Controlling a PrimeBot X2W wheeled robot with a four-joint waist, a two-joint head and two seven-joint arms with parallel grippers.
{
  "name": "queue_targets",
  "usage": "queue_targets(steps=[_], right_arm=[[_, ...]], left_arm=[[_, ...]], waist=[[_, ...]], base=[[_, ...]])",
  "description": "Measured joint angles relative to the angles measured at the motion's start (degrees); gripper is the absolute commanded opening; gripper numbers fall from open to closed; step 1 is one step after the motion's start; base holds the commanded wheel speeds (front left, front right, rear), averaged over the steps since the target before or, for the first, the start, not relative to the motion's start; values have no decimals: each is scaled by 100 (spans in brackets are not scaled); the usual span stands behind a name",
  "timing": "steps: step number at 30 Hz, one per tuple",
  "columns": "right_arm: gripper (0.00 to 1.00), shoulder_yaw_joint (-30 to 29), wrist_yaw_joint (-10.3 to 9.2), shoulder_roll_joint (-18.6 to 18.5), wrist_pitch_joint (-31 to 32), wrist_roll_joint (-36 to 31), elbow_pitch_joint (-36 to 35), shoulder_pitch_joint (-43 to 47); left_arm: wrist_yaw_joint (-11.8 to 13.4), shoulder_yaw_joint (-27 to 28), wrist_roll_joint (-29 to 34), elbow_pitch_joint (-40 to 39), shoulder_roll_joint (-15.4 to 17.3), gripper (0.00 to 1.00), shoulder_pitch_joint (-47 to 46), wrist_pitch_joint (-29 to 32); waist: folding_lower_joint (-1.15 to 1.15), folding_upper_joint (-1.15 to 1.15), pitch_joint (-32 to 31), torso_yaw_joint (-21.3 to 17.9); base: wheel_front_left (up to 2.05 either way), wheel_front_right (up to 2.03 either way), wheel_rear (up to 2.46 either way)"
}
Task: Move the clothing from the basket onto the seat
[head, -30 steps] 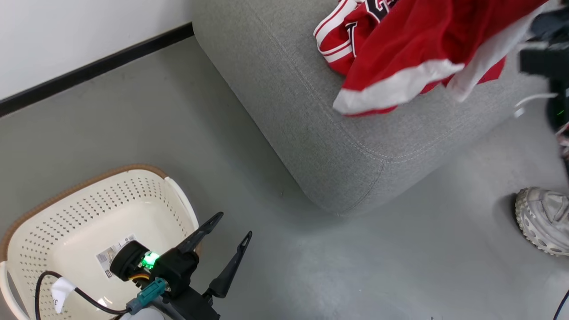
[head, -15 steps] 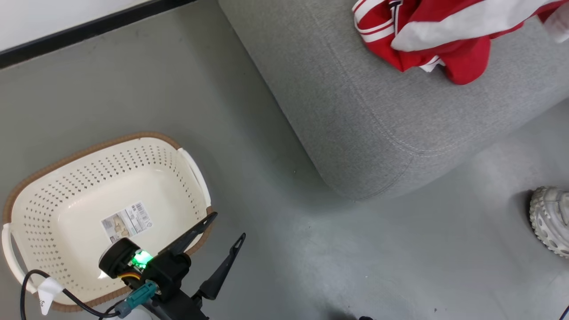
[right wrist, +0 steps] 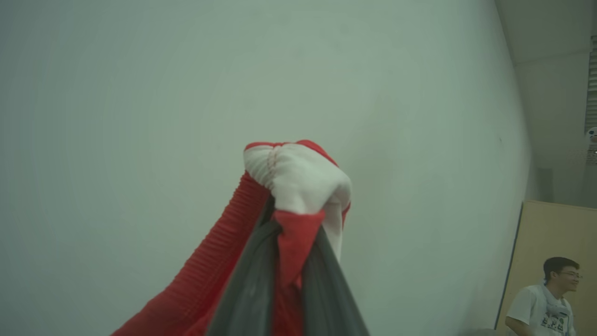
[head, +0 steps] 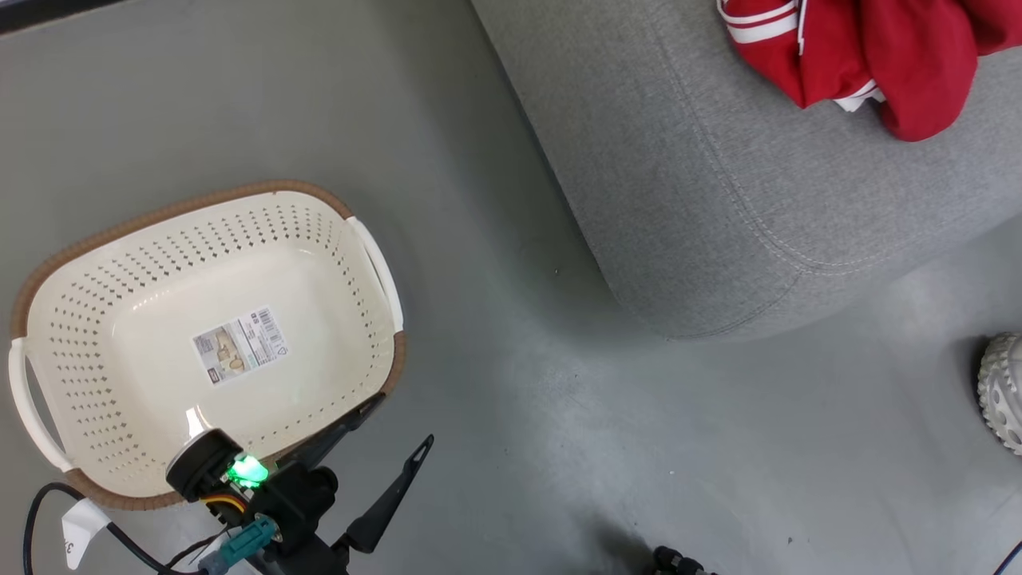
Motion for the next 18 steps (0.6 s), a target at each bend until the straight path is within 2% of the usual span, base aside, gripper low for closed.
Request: queue_targets(steps=[4,9,14,18], right_arm=[[0,-261,0,-31,169,-94,93,14],[0,-955,0,-4,477,-344,85,324],[0,-1649,-1,277,790,-586,119,803],[0,-1835,-7,587,888,-479,253,1055]], left_arm=[[0,-107,0,-36,94,100,13,0],[0,-110,-13,-121,237,100,15,0],[0,-57,-30,-182,402,100,15,0],[0,5,-78,-198,550,100,15,0]], waist=[[0,0,131,58],[0,0,299,102],[0,0,488,130],[0,0,657,145]], base=[[0,0,0],[0,0,0],[0,0,0],[0,0,0]])
